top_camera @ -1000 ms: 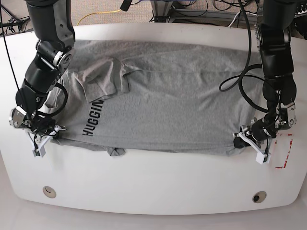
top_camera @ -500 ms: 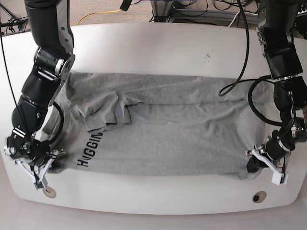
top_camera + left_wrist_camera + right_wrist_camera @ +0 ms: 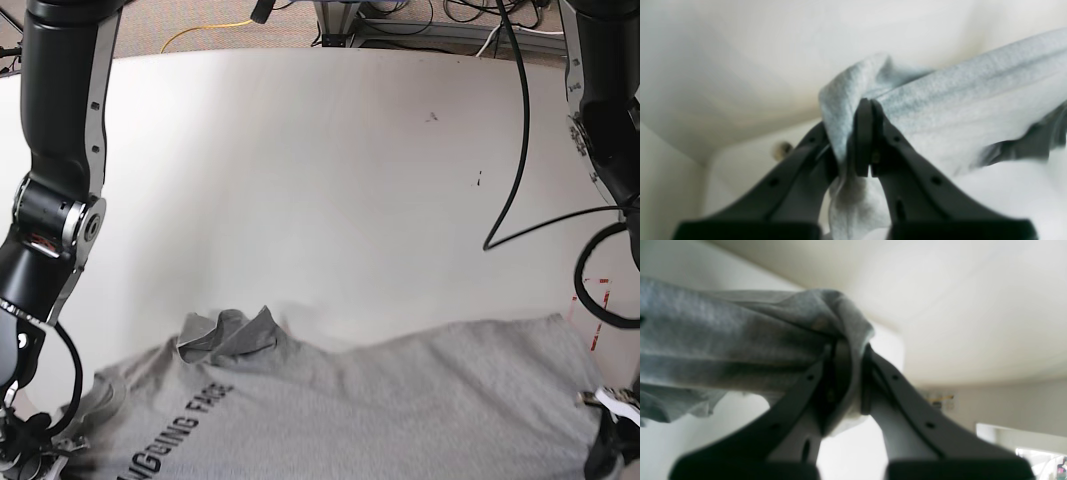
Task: Fold the T-shirt properly
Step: 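Lift the shirt with both grippers and fold it over toward the collar, then lower the folded edge with both grippers and smooth it flat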
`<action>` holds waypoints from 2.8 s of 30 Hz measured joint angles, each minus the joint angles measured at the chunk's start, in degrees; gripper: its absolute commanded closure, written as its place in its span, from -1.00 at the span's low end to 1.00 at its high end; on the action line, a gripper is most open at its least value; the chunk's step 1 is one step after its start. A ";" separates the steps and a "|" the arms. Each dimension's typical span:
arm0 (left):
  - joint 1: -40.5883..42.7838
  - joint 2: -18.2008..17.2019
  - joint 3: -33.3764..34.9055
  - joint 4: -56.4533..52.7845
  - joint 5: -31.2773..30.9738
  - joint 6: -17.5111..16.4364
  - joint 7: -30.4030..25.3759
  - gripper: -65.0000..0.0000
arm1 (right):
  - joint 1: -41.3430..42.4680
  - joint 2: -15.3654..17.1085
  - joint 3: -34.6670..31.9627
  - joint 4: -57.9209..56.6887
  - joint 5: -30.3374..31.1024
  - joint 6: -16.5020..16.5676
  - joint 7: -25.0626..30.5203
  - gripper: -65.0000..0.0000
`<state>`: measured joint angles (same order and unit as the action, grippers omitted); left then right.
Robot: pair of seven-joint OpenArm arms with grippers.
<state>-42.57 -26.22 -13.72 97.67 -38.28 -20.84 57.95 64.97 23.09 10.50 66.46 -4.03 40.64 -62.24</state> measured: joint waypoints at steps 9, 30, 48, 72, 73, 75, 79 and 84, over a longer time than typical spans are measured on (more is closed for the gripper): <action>-6.47 -1.27 -0.70 0.63 -0.37 0.02 1.29 1.00 | 5.31 0.94 0.35 2.82 0.33 -0.13 -7.98 1.00; 37.16 -0.61 -9.68 8.63 -7.72 0.33 2.10 1.00 | -41.92 -1.68 16.94 23.85 13.66 -0.31 -13.03 1.00; 62.03 3.65 -17.20 9.64 -7.87 -5.18 1.97 1.00 | -64.43 -1.79 24.70 24.68 25.44 -0.52 -13.44 1.00; 72.89 2.80 -18.69 9.64 -6.75 -4.90 9.97 -0.13 | -77.53 -1.49 24.76 30.34 33.27 -0.59 -13.73 -0.63; 72.89 2.82 -18.82 9.64 -6.73 -4.87 10.29 -0.20 | -78.01 -1.51 24.76 31.63 33.00 -0.66 -13.92 -0.69; 72.87 2.84 -18.82 9.64 -6.67 -4.76 10.71 -0.24 | -79.03 -1.49 24.76 34.73 33.29 -0.63 -14.10 -0.70; 72.91 0.46 -18.71 9.70 -8.02 -4.81 11.02 -0.25 | -80.46 -1.22 24.79 39.26 38.34 -0.68 -14.03 -0.70; 72.76 -3.43 -22.23 9.94 -17.07 -4.85 10.97 -0.24 | -82.07 -0.68 25.99 41.27 46.31 -0.68 -14.01 -0.70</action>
<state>30.20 -29.65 -35.94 107.61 -55.35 -25.69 68.93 -17.10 22.41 36.49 107.72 42.28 39.97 -76.25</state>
